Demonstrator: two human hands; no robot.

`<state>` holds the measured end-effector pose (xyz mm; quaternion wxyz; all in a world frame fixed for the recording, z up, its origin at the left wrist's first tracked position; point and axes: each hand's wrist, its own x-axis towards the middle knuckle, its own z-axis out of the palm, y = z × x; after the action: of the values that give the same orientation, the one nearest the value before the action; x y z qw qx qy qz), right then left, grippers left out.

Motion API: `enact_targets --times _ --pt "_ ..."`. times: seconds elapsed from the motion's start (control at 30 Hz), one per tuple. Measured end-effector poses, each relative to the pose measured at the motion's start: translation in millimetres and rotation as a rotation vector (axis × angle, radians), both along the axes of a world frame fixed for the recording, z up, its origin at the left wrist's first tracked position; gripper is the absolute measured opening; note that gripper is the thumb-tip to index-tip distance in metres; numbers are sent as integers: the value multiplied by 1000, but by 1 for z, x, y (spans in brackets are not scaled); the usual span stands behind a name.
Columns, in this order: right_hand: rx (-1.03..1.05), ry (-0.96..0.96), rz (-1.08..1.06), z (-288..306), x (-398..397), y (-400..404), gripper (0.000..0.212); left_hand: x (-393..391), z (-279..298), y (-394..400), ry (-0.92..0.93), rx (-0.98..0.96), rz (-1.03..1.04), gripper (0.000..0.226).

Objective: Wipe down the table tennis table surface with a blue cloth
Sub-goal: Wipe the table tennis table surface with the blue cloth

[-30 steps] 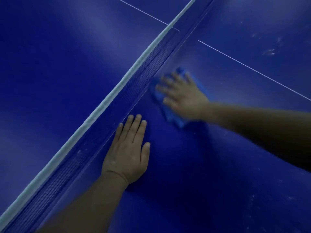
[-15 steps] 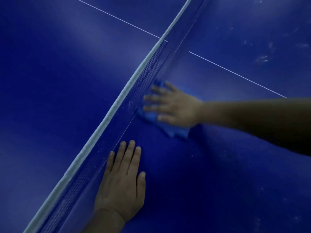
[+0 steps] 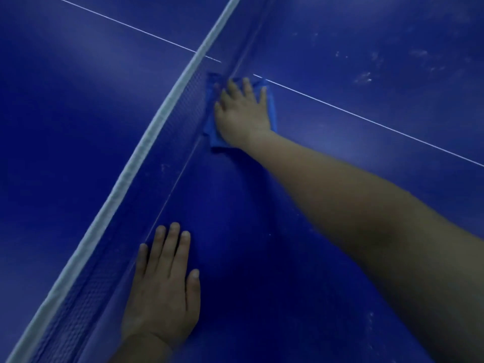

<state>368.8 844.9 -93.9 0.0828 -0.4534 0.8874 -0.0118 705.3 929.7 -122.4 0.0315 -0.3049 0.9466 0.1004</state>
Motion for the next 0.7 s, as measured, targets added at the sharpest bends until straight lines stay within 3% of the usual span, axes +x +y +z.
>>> enact_targets --times 0.2,0.3,0.33,0.4,0.5,0.57,0.63,0.7 --pt "0 12 -754 -2 -99 194 59 -1 0 0 16 27 4 66" --pt "14 -30 -1032 -1 -105 214 62 -2 0 0 20 29 2 65" --pt "2 -29 -1038 -1 -98 198 62 -3 1 0 21 29 -1 65" --pt "-26 17 -853 -3 -73 150 61 -4 1 -2 23 30 1 65" --pt "-27 18 -281 -7 -7 74 61 -4 0 -3 -12 52 16 66" --pt "15 -38 -13 -4 12 72 58 -4 1 -3 -27 62 27 66" --pt "38 23 -89 -7 -24 116 57 -5 2 -3 -26 82 36 67" --pt "71 137 -371 -12 -72 186 60 -6 4 -3 -24 101 43 67"
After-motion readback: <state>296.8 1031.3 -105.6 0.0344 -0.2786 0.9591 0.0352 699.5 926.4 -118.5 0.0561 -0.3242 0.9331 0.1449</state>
